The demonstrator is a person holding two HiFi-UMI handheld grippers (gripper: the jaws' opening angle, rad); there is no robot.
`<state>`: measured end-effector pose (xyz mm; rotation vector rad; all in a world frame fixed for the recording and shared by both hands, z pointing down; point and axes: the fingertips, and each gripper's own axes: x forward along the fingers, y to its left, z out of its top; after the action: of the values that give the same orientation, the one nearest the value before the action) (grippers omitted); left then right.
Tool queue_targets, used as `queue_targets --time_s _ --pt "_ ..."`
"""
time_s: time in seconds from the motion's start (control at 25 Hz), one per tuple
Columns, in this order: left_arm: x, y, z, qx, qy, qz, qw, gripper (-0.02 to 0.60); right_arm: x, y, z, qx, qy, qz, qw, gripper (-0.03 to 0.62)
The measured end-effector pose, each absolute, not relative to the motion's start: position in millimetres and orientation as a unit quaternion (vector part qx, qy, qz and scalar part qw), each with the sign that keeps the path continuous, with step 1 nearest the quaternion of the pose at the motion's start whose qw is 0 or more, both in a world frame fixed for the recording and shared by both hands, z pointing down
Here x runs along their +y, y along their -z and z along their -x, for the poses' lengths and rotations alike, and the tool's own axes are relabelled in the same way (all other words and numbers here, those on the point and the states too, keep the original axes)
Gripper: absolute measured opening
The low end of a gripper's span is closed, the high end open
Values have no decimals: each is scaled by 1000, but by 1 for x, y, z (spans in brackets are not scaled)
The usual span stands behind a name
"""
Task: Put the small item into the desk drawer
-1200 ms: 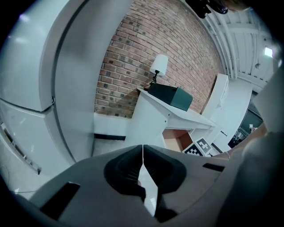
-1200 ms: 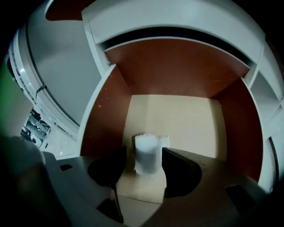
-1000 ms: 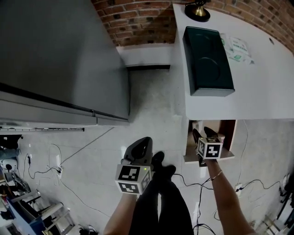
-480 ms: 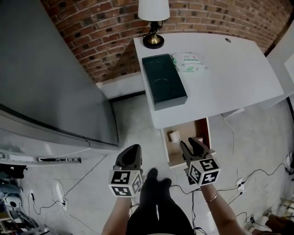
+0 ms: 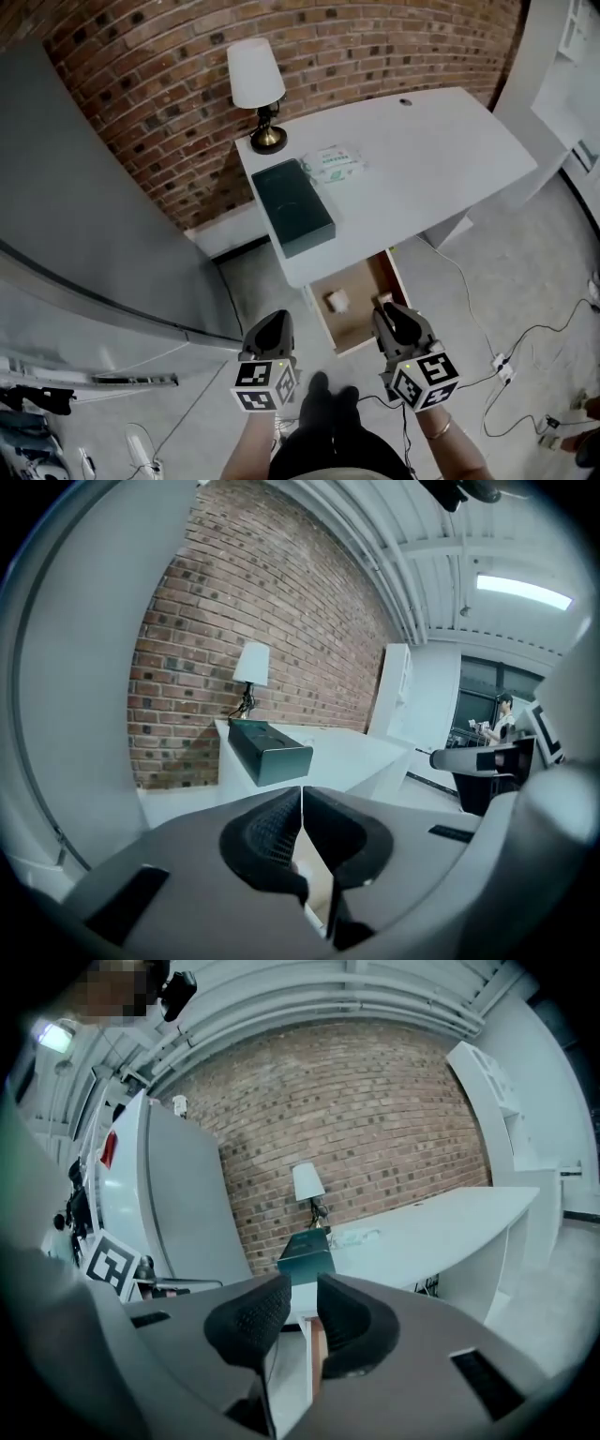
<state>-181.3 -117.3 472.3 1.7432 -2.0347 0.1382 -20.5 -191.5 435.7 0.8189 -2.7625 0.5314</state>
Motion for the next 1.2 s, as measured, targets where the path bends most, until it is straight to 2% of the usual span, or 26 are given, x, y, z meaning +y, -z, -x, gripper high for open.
queue_targets --time_s 0.36,0.68,1.2 --pt "-123 -432 137 -715 -49 -670 192 26 -173 -373 -36 -933 -168 -317 37 9" --pt "-126 -403 109 -695 -64 -698 161 26 -159 -360 -79 -921 -181 -345 22 6" --pt "-110 -378 78 -692 -68 -708 127 26 -144 -336 -127 -915 -134 -380 17 5"
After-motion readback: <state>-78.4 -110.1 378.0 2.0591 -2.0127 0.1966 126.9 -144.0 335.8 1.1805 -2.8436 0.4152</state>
